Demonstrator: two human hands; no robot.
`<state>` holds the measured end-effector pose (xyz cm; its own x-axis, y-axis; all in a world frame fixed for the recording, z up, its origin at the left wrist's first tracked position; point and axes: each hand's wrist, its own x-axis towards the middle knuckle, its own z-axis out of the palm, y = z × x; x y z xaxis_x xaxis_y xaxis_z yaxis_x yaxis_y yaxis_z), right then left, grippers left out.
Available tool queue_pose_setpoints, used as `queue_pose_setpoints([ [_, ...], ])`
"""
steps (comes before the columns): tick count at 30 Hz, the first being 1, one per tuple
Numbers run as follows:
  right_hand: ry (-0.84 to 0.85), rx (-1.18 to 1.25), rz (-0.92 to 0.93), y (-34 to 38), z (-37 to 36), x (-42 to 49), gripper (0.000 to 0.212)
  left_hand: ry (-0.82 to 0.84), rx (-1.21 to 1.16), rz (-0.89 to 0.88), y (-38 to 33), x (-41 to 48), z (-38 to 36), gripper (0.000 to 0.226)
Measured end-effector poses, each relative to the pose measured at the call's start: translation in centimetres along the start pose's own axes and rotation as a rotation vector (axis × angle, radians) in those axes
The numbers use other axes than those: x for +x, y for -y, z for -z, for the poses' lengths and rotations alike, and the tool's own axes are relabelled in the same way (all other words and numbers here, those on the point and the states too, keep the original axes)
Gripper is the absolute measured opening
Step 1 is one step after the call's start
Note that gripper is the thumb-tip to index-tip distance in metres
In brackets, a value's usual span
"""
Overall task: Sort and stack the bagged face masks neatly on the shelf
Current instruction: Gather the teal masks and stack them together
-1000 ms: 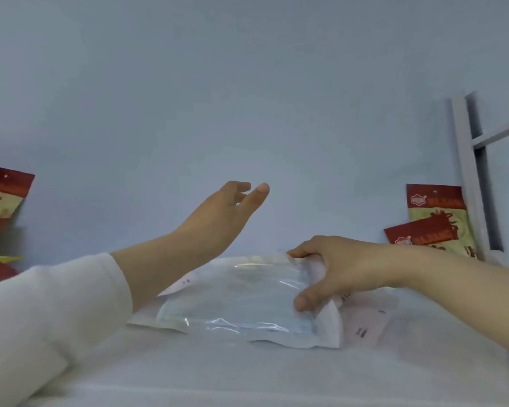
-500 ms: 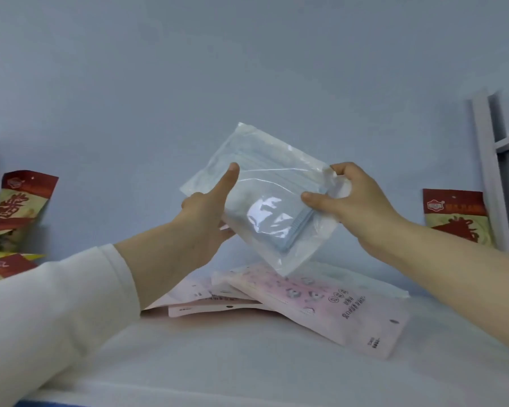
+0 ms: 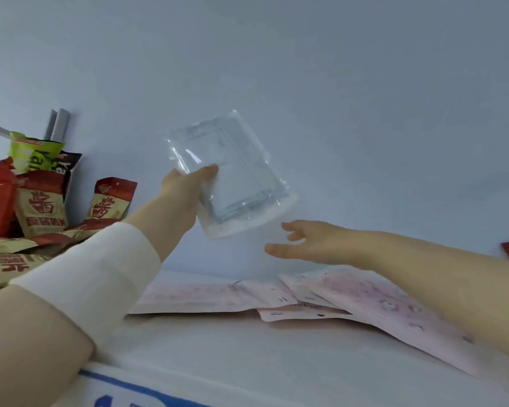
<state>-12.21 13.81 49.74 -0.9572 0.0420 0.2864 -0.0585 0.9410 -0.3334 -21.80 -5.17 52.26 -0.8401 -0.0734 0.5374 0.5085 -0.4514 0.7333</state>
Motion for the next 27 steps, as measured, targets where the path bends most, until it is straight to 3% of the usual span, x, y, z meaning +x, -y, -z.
queue_pose_setpoints([
  [2, -0.055, -0.095, -0.097, -2.0, 2.7, -1.3, 0.086, 0.063, -0.005, 0.008, 0.8, -0.4, -0.7, 0.023],
  [4, -0.044, -0.144, -0.273, -5.6, 5.3, -3.3, 0.1, 0.14, 0.009, 0.007, 1.4, -1.5, -1.9, 0.011],
  [6, 0.067, -0.255, -0.451, -9.0, 6.1, -5.8, 0.125, 0.191, 0.03, 0.014, 1.9, -2.4, -2.9, 0.01],
  [8, 0.19, -0.296, -0.526, -11.0, 5.5, -7.4, 0.122, 0.194, 0.017, 0.037, 2.0, -2.8, -3.6, 0.013],
  [14, 0.21, -0.118, -0.208, -8.5, 1.1, -6.4, 0.092, 0.194, -0.029, 0.069, 2.5, -4.0, -5.7, 0.018],
  [16, 0.223, 0.014, -0.165, -7.9, 1.1, -6.1, 0.072, 0.188, -0.031, 0.085, 2.7, -4.5, -6.8, 0.019],
  [19, -0.057, 0.192, -0.217, -9.4, 4.0, -6.7, 0.061, 0.155, -0.024, 0.096, 2.6, -4.7, -8.7, 0.017],
  [21, -0.178, 0.132, -0.334, -12.3, 5.7, -7.2, 0.069, 0.112, -0.01, 0.101, 2.8, -4.6, -9.8, 0.021],
  [24, -0.055, -0.073, -0.512, -14.5, 4.9, -7.5, 0.099, 0.087, 0.063, 0.123, 4.3, -4.7, -10.6, 0.024],
  [27, 0.004, -0.085, -0.516, -14.6, 2.7, -6.7, 0.119, 0.098, 0.105, 0.142, 5.9, -5.2, -10.4, 0.024],
])
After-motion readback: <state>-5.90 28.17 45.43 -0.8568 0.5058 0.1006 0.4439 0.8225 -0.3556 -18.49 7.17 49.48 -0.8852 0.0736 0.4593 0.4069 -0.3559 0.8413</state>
